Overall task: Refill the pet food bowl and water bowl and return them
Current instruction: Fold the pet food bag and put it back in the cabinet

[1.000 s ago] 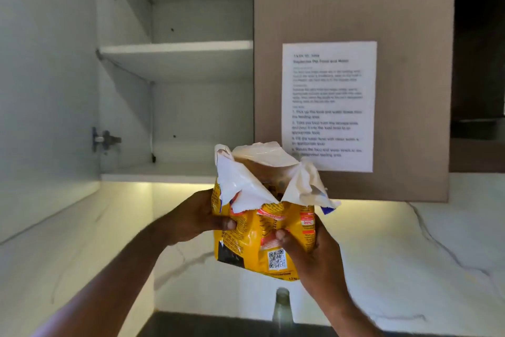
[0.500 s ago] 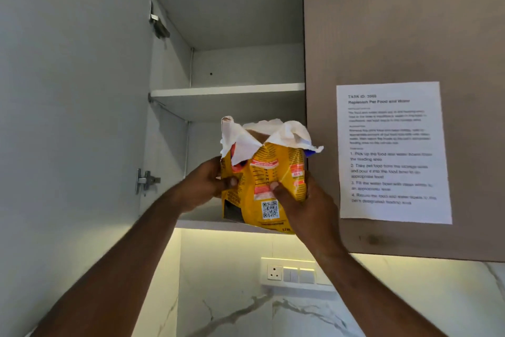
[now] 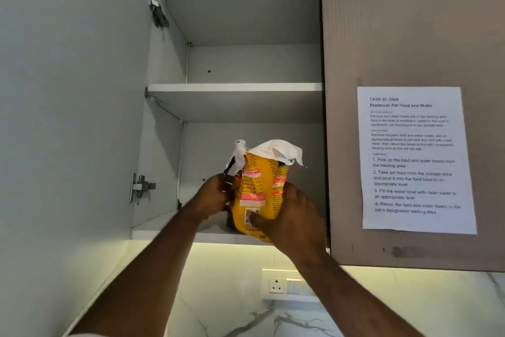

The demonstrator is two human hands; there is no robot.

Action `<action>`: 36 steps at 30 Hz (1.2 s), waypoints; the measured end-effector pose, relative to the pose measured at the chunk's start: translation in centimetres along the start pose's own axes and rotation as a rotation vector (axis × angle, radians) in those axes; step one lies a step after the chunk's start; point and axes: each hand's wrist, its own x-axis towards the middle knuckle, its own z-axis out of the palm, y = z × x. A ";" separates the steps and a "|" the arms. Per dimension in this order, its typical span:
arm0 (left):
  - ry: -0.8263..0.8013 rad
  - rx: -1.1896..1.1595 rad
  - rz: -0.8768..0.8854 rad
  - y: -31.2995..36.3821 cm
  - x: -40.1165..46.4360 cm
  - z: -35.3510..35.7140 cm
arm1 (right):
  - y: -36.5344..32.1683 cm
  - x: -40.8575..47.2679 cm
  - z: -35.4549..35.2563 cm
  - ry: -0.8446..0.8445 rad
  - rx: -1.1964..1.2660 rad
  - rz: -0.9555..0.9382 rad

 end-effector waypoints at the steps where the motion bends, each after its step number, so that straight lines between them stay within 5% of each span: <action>1: 0.057 0.058 -0.028 -0.3 0.5 0.3 | -0.3 -0.1 0.3 0.029 -0.063 0.000; 6: 0.265 0.443 0.001 -0.8 1.5 2.0 | -1.3 0.6 2.0 0.083 -0.247 0.062; 13: 0.160 0.006 -0.078 -1.3 2.0 2.6 | -1.0 2.2 4.2 0.056 -0.327 0.141; 22: 0.183 0.147 -0.025 -1.9 1.8 3.5 | -0.6 2.7 5.5 0.012 -0.299 0.180; 31: 0.441 0.029 0.336 -0.5 -12.8 4.1 | -0.7 -1.9 1.3 0.109 -0.168 0.066; 36: 0.536 0.057 0.174 -2.9 -25.0 4.8 | -4.7 -5.7 -4.3 0.144 -0.042 -0.039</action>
